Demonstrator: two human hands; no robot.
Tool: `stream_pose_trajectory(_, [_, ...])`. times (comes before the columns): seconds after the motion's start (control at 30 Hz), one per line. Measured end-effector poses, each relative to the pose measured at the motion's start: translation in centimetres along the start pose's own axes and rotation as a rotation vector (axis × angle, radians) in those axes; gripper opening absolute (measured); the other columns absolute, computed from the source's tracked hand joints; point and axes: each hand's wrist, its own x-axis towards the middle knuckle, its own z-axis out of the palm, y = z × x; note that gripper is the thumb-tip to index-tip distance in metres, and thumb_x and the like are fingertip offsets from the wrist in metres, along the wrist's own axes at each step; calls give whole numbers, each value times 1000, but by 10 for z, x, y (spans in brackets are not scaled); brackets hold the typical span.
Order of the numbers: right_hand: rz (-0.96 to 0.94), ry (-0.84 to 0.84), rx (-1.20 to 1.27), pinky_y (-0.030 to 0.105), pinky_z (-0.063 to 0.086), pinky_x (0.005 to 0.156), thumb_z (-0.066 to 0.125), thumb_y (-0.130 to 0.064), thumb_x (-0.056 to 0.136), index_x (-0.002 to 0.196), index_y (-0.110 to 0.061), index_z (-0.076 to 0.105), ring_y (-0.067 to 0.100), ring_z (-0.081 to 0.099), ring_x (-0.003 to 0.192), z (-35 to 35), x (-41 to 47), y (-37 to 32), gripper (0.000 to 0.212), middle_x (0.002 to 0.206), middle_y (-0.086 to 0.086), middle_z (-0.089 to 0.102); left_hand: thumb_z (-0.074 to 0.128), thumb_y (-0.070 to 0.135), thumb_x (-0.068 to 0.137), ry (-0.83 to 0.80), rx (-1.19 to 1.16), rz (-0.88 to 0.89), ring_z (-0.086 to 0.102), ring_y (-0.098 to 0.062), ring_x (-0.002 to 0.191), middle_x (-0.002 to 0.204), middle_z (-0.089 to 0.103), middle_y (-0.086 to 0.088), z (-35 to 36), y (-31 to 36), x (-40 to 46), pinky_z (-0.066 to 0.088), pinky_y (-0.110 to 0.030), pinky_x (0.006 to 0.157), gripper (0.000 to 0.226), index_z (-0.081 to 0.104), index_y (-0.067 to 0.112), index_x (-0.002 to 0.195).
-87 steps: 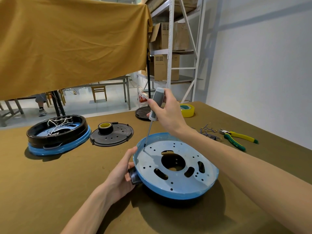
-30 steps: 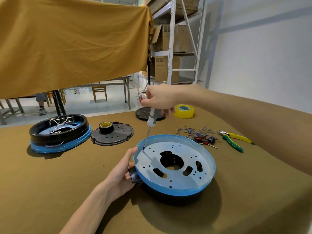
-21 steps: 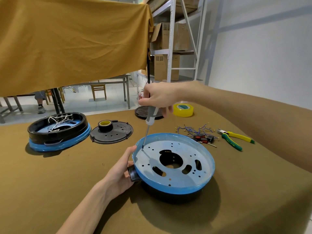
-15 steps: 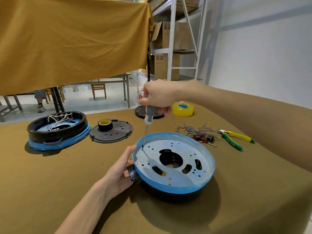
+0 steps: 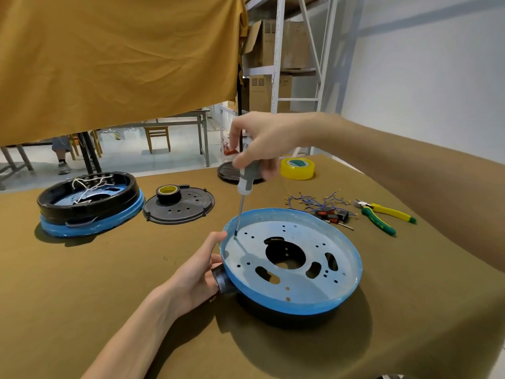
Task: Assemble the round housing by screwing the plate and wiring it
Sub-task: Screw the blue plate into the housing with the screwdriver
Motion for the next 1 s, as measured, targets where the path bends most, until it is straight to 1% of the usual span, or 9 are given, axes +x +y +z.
stream_pose_trajectory(0.1, [6, 79, -172, 22, 52, 43, 56, -44, 103, 118, -10, 54, 20, 72, 54, 6, 0, 2, 38, 78, 9, 76, 82, 48, 68, -41, 19, -23, 77, -35, 88, 97, 77, -21, 1, 3, -3, 62, -37, 65, 80, 55, -2, 125])
stream_pose_trajectory(0.2, [29, -60, -27, 23, 54, 50, 71, -27, 96, 125, -18, 46, 20, 73, 70, -7, -6, 3, 39, 97, 10, 74, 86, 45, 62, -72, 16, -43, 77, -32, 87, 96, 78, -19, 1, 3, -3, 62, -35, 67, 81, 56, -1, 121])
stream_pose_trajectory(0.33, [5, 58, -128, 23, 51, 43, 59, -37, 103, 117, -12, 53, 16, 68, 48, 3, -3, 4, 30, 67, 6, 75, 88, 45, 60, -61, 24, -45, 76, -30, 86, 94, 77, -17, -1, 2, -1, 62, -34, 70, 79, 59, 0, 118])
stream_pose_trajectory(0.47, [0, -27, -19, 22, 53, 49, 67, -28, 97, 123, -20, 47, 17, 72, 67, 1, -4, 5, 34, 96, 9, 73, 87, 45, 63, -52, 8, -42, 76, -30, 85, 89, 76, -16, -3, 1, 1, 63, -36, 73, 58, 60, 4, 93])
stream_pose_trajectory(0.53, [-10, -59, 42, 24, 54, 49, 70, -20, 95, 122, -19, 47, 19, 74, 66, -2, -7, 5, 35, 93, 10, 76, 88, 46, 63, -45, 12, -41, 75, -30, 88, 92, 75, -16, -3, 0, 1, 64, -38, 77, 61, 61, 3, 97])
stream_pose_trajectory(0.63, [-24, 62, -126, 24, 51, 42, 64, -45, 99, 118, -16, 52, 19, 71, 52, 6, -4, 5, 37, 71, 6, 76, 89, 46, 61, -36, 18, -43, 73, -30, 90, 94, 73, -15, -2, 0, 1, 64, -41, 83, 68, 61, 1, 104])
stream_pose_trajectory(0.77, [-25, -25, -19, 23, 54, 49, 71, -30, 96, 122, -21, 52, 17, 75, 68, 1, -8, 6, 33, 99, 8, 72, 87, 46, 61, -22, 14, -42, 76, -29, 84, 87, 76, -15, 1, 1, -1, 65, -38, 73, 68, 61, 1, 105])
stream_pose_trajectory(0.93, [-64, 76, -132, 22, 50, 41, 59, -44, 102, 110, -14, 57, 19, 72, 52, 8, -7, 7, 32, 77, 7, 76, 84, 43, 65, -32, -11, -34, 75, -27, 79, 84, 74, -14, 4, 2, -4, 64, -36, 67, 61, 61, 1, 102])
stream_pose_trajectory(1.0, [-43, -1, -61, 23, 53, 46, 65, -37, 99, 115, -18, 55, 19, 75, 64, 4, -10, 7, 27, 90, 8, 76, 84, 44, 62, -20, 2, -28, 73, -29, 86, 88, 73, -14, 5, 2, -5, 65, -40, 75, 67, 61, 0, 107])
